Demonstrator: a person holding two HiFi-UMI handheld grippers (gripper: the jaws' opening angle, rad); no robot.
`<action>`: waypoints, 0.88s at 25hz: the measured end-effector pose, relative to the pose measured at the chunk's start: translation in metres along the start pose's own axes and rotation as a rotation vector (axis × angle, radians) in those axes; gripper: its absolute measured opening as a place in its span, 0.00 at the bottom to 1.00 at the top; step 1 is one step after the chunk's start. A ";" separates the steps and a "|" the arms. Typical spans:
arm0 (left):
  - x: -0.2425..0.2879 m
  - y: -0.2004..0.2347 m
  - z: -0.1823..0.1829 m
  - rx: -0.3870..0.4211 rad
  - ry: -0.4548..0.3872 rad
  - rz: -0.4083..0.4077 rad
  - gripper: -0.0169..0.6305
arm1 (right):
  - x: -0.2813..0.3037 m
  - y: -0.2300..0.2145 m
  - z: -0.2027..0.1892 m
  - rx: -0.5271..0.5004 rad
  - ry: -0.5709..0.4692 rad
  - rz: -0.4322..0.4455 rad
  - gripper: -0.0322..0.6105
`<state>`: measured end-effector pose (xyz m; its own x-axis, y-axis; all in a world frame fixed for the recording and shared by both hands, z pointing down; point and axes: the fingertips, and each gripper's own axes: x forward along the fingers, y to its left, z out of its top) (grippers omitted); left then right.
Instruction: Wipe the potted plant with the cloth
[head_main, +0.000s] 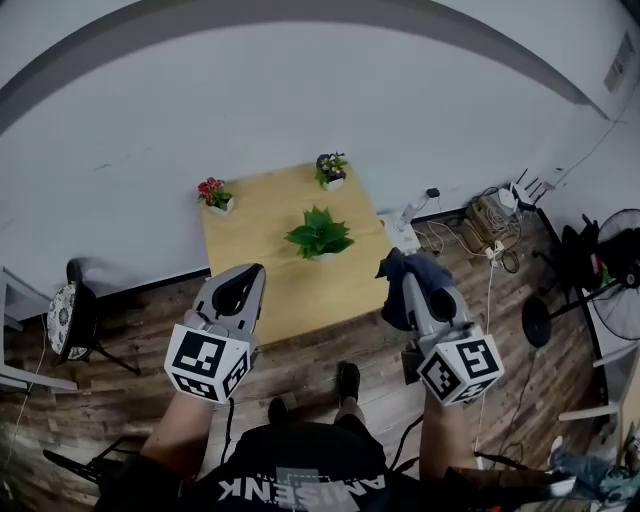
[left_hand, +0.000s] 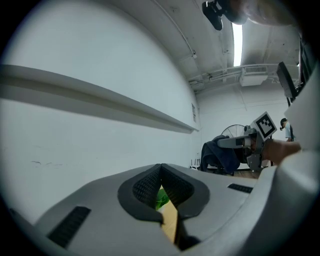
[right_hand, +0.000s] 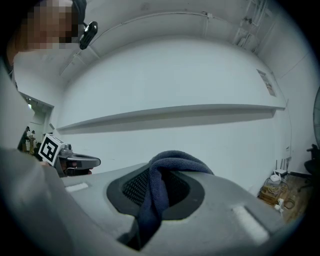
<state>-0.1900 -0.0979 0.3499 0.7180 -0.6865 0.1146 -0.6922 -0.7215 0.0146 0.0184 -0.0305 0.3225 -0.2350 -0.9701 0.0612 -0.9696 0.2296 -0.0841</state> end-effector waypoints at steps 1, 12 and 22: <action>0.005 -0.001 0.001 0.006 0.006 0.013 0.03 | 0.007 -0.007 0.000 0.007 -0.003 0.017 0.12; 0.081 -0.015 0.006 -0.034 0.050 0.150 0.03 | 0.075 -0.083 0.009 0.003 -0.008 0.236 0.12; 0.138 -0.016 -0.001 0.009 0.105 0.252 0.03 | 0.109 -0.139 0.012 0.010 -0.002 0.354 0.12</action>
<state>-0.0796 -0.1807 0.3661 0.5113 -0.8319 0.2157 -0.8472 -0.5300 -0.0357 0.1287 -0.1692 0.3285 -0.5560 -0.8308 0.0248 -0.8276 0.5505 -0.1098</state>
